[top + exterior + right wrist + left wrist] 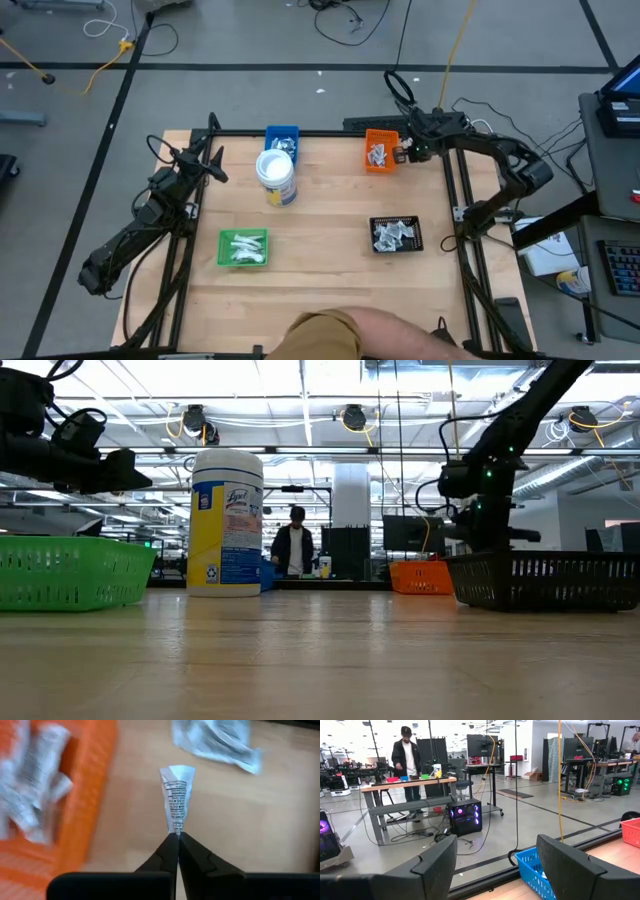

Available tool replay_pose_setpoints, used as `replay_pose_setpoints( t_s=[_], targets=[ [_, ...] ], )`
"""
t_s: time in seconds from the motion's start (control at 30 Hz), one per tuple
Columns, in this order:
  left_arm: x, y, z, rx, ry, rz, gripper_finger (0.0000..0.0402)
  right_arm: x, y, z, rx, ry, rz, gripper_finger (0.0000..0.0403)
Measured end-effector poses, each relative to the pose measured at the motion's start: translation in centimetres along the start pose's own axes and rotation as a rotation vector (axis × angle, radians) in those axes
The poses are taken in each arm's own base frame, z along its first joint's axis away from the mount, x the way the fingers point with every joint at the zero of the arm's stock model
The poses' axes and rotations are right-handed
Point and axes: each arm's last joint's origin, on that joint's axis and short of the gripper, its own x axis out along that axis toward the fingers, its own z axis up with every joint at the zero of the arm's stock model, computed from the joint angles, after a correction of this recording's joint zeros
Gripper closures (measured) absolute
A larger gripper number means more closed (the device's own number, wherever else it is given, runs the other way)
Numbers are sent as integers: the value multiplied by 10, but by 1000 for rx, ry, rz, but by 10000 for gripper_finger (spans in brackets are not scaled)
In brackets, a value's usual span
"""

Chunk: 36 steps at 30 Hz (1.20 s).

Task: Pick & Place First Aid Supplies
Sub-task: Put the orange ointment pack into the orange bin

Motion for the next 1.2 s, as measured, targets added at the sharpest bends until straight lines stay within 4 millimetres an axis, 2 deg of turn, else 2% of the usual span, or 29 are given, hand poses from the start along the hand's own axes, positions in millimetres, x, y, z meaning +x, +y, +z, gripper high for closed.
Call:
replay_pose_setpoints(
  t_s=[0.37,0.5,0.7,0.87,1.2],
  targets=[
    [0,0,0,0,0,0,128,-41,16,14,84,6,-109,402],
    [0,0,0,0,0,0,128,-49,24,13,133,15,-111,402],
    [0,0,0,0,0,0,128,-56,55,20,104,14,-85,402],
    [0,0,0,0,0,0,128,-57,82,36,85,5,-70,403],
    [0,0,0,0,0,0,128,-58,114,59,67,28,-78,403]
  ],
)
